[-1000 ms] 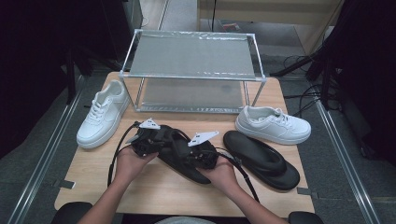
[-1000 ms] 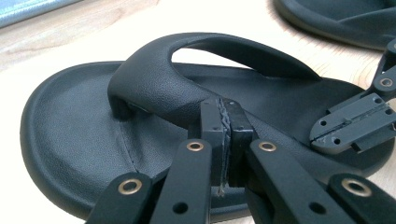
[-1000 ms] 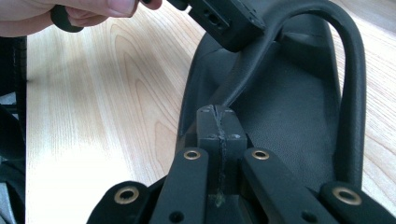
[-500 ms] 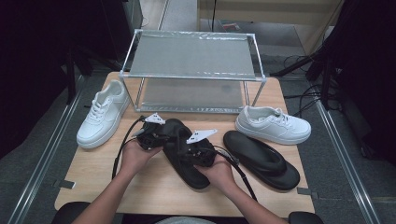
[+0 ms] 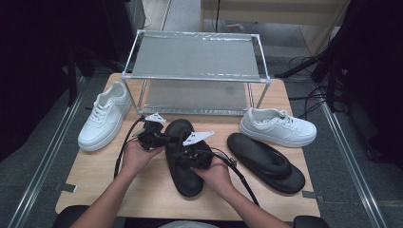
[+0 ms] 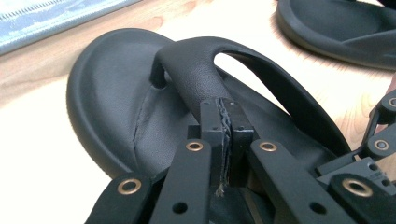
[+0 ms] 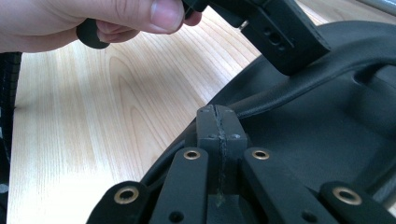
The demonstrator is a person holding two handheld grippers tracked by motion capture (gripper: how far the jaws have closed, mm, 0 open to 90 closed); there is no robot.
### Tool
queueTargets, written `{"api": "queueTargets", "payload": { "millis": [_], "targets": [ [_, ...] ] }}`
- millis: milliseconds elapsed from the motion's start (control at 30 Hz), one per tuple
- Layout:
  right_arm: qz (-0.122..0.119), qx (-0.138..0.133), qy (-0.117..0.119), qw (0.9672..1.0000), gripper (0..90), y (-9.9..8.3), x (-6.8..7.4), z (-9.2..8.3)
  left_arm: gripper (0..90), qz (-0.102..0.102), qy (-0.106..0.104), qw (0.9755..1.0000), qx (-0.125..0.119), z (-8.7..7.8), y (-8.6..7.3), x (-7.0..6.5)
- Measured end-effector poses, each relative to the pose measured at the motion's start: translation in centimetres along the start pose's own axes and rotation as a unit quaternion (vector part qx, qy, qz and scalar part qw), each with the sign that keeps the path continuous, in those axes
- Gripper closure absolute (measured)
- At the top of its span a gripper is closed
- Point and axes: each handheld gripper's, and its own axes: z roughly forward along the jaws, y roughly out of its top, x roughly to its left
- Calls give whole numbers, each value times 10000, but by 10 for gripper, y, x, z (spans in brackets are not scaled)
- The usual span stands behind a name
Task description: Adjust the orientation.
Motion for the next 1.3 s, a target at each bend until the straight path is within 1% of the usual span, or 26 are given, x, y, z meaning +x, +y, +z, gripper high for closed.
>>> {"api": "queueTargets", "payload": {
  "millis": [100, 267, 367, 400, 467, 533, 567, 600, 667, 733, 767, 800, 867, 933, 1000, 1100, 1200, 1300],
  "targets": [
    [8, -16, 5, 10000, 900, 1, 0, 2, 894, 9, 30, 10000, 5, 0, 0, 1],
    [107, -64, 56, 9999, 900, 3, 1, 7, 894, -37, -6, 10000, -10, 0, 0, 3],
    [102, -77, 58, 9999, 900, 4, 1, 9, 891, -82, -73, 9999, -12, 1, 1, 6],
    [134, -78, 70, 9999, 900, 5, 0, 10, 889, -104, -83, 9999, -18, 1, 1, 7],
    [112, -26, 100, 9999, 876, 5, 1, 11, 884, -124, -102, 9999, -42, 0, 1, 7],
    [69, 51, 123, 9999, 900, 6, 1, 9, 884, -125, -73, 9998, -97, -3, 2, 7],
    [60, 47, 155, 9999, 900, 6, 0, 7, 877, -134, -73, 9998, -92, -4, 2, 8],
    [113, 30, 168, 9998, 900, 6, -1, 5, 870, -121, -49, 9999, -99, -5, 2, 8],
    [136, -38, 204, 9997, 884, 8, -4, -1, 849, -115, -59, 9998, -119, -8, 2, 7],
    [77, -127, 206, 9997, 859, 9, -6, -7, 821, -37, -51, 9998, -196, -12, 2, 7],
    [90, -175, 237, 9995, 849, 10, -7, -11, 798, -31, -41, 9998, -204, -13, 3, 6],
    [83, -189, 234, 9995, 843, 10, -7, -15, 780, 24, -12, 9998, -216, -16, 3, 6],
    [105, -217, 259, 9994, 821, 10, -8, -23, 721, 62, -58, 9997, -228, -19, 2, 5],
    [101, -249, 256, 9993, 799, 9, -9, -31, 653, 42, -92, 9997, -237, -24, 2, 4],
    [133, -246, 220, 9994, 779, 7, -11, -39, 575, -69, -175, 9994, -297, -28, 2, 3],
    [231, -284, 203, 9991, 729, 5, -14, -47, 504, -74, -215, 9992, -344, -32, 0, 2],
    [276, -346, 149, 9989, 685, 5, -17, -53, 463, -28, -201, 9993, -315, -34, -1, 2],
    [271, -354, 91, 9990, 670, 5, -18, -58, 441, -11, -230, 9992, -315, -35, 0, 1]
  ]
}}
